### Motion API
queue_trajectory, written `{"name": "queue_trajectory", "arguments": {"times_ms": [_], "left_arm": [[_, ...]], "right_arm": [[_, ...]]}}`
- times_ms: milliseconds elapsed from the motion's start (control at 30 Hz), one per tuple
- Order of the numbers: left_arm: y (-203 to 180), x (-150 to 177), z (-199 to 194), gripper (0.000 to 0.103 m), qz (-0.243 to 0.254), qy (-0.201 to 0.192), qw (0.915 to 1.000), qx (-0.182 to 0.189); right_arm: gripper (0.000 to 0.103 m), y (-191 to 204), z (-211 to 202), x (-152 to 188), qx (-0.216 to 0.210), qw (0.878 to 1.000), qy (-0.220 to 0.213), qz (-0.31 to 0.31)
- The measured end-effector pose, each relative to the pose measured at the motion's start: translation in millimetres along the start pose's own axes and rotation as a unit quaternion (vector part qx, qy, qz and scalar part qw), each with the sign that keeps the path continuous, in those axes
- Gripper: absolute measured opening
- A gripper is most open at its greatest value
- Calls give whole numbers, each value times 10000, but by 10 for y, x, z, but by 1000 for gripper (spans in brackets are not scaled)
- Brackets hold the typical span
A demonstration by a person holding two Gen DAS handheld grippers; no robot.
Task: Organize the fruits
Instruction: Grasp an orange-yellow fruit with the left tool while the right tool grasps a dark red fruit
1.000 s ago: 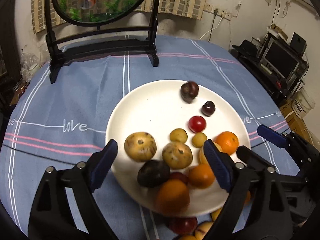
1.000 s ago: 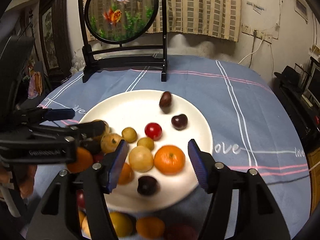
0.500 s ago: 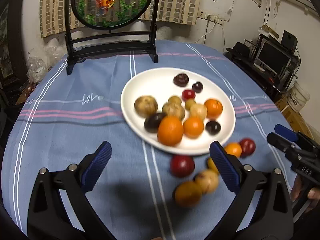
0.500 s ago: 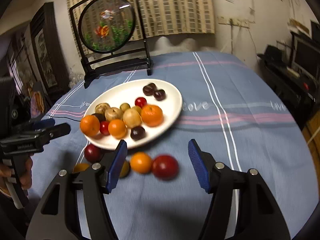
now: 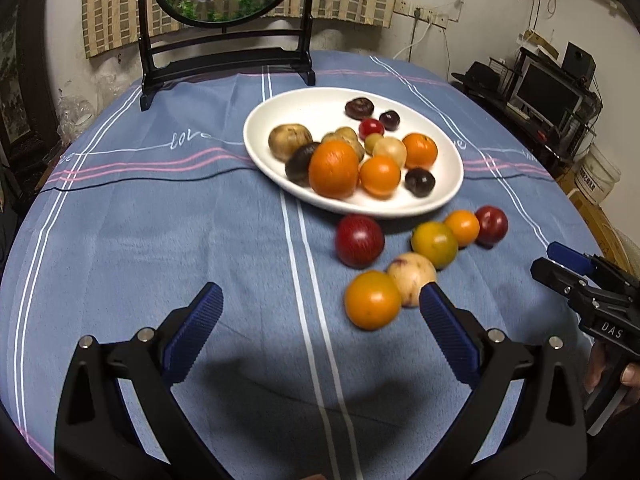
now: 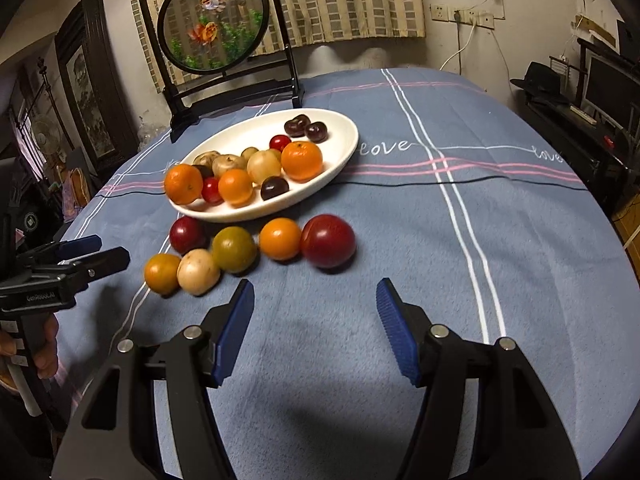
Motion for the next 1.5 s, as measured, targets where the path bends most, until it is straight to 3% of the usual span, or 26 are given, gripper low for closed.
{"name": "queue_trajectory", "arguments": {"times_ms": [367,567,633,700,867,933,1000,1033,1167,1333,1433,1500], "left_arm": [[-170,158,218,100,206,336,9991,139],[-166,248,380,99,430,482,9979,-25],[-156,271,417,95,465,525,9975,-11],[-148,276,456,82,419,603,9973,96],[-140,224,529,79,432,637,9970,60],[-146,206,526,70,451,606,9971,52],[-152,185,491,50,376,516,9977,224],[-163,180,475,46,344,489,9977,305],[-183,199,493,46,397,531,9974,276],[-175,194,513,47,382,539,9973,307],[-182,193,519,51,392,550,9971,362],[-199,196,524,60,399,565,9965,459]], "right_arm": [[64,-54,45,83,-24,9999,103,45],[64,-53,78,101,-46,9999,147,58],[64,-58,85,100,-43,9998,158,65],[64,-57,91,96,-40,9999,156,57],[64,-46,94,82,-38,9999,156,30],[64,-52,100,61,35,9999,157,-1],[64,-69,108,5,220,9996,149,-78],[64,-69,124,-21,277,9994,155,-145],[64,-78,341,-87,678,9952,458,-537],[64,-55,562,-152,720,9920,647,-815],[64,-20,667,-197,671,9909,709,-922],[64,11,726,-226,630,9904,743,-984]]}}
Point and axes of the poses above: each gripper's, at about its wrist camera, not at the fingertips, and z roughly the way its jaws point, y to its left, x to its underside, the point moved 6 cm from there along z, roughly the way its jaws point, and after that the axes turned 6 degrees about x, right-handed, at the moved point
